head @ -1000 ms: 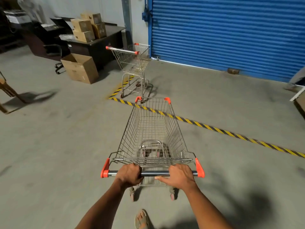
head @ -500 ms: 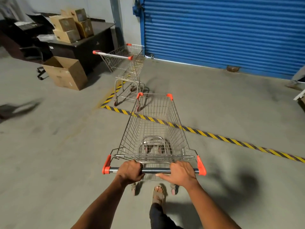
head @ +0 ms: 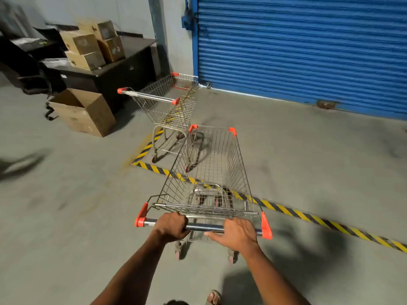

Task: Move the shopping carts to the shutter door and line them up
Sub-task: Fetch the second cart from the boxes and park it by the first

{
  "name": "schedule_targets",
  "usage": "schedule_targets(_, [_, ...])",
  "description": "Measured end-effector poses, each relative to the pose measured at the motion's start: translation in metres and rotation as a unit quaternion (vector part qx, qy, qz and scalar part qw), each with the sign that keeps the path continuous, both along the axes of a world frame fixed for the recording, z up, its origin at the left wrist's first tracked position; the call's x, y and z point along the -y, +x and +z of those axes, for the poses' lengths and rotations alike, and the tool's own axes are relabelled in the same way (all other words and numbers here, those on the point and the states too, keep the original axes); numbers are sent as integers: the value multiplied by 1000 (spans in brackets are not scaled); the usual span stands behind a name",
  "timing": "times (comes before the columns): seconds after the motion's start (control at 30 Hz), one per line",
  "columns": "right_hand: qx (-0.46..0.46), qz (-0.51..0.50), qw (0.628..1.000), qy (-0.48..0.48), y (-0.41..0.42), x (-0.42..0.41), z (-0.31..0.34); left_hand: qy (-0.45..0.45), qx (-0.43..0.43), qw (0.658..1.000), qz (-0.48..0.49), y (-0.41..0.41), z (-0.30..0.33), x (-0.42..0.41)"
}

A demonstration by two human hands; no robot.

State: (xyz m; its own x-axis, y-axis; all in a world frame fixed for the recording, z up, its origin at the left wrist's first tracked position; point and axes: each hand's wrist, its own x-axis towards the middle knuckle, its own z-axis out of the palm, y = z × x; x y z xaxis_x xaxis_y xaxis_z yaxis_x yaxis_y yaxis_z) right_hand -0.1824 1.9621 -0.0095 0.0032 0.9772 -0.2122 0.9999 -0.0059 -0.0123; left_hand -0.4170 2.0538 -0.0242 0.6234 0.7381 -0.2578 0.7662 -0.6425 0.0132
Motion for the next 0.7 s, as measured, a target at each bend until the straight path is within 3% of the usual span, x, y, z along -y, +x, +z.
schedule_targets(0.7, [8, -86, 996, 3, 75, -374, -5, -1, -5, 998, -57, 94, -3, -401])
